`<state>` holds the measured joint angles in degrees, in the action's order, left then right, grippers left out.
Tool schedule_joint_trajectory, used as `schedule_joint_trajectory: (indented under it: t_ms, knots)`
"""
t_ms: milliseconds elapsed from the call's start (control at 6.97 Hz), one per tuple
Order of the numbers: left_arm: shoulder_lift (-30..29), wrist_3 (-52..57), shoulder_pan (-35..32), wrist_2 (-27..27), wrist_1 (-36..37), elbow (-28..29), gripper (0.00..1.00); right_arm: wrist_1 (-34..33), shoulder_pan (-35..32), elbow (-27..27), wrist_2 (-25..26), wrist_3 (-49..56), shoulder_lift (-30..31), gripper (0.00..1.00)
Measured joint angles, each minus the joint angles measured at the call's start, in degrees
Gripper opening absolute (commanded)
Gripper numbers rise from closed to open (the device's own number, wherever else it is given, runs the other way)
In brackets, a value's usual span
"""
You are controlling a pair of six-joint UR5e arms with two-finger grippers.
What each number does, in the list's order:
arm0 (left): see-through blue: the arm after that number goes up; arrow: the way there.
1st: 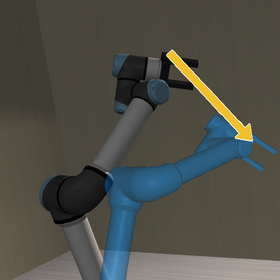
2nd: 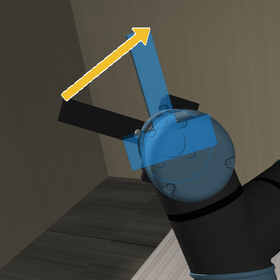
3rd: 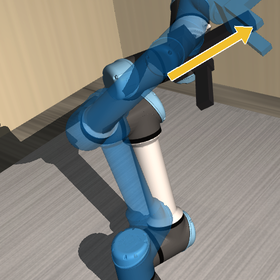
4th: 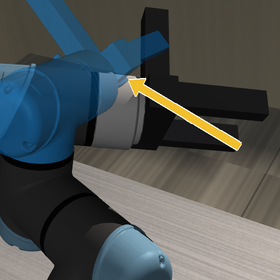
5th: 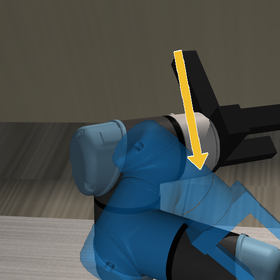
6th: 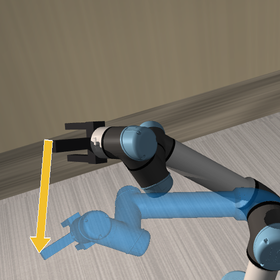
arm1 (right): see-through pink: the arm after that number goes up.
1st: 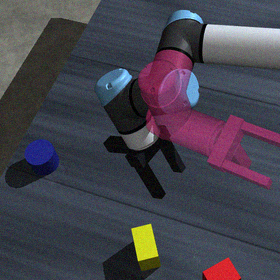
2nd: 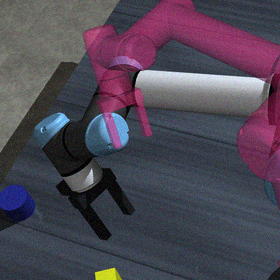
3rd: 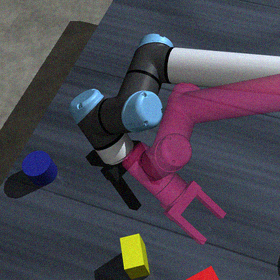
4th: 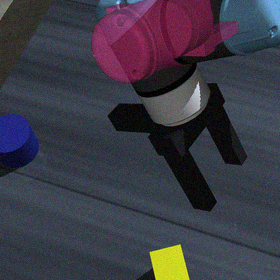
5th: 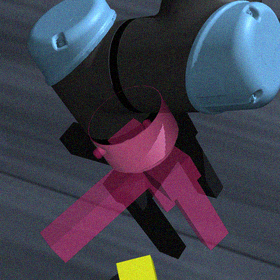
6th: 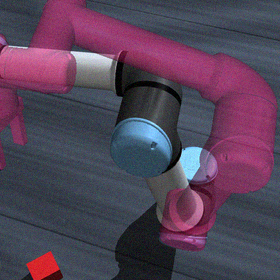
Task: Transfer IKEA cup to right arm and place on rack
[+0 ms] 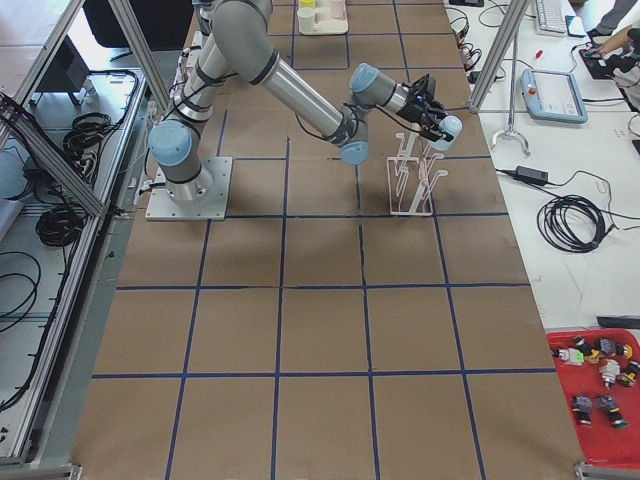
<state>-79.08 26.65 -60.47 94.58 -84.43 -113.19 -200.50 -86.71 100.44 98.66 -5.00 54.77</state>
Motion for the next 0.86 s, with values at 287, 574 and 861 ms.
schedule_joint_trajectory:
  t_ms: [287, 574, 861]
  knots:
    - [-0.79, 0.38, 0.03, -0.11, 8.95, -7.24, 0.99, -0.04, -0.22, 0.42, 0.12, -0.03, -0.33, 0.16]
    - [-2.0, 2.55, 0.11, 0.01, 17.36, -13.6, 0.99, 0.07, -0.7, 0.42, 0.13, 0.11, -0.5, 0.99]
    - [-5.36, 4.4, 0.16, -0.12, 26.03, -17.92, 0.99, 0.22, -0.87, 0.23, 0.02, 0.63, -0.53, 1.0]
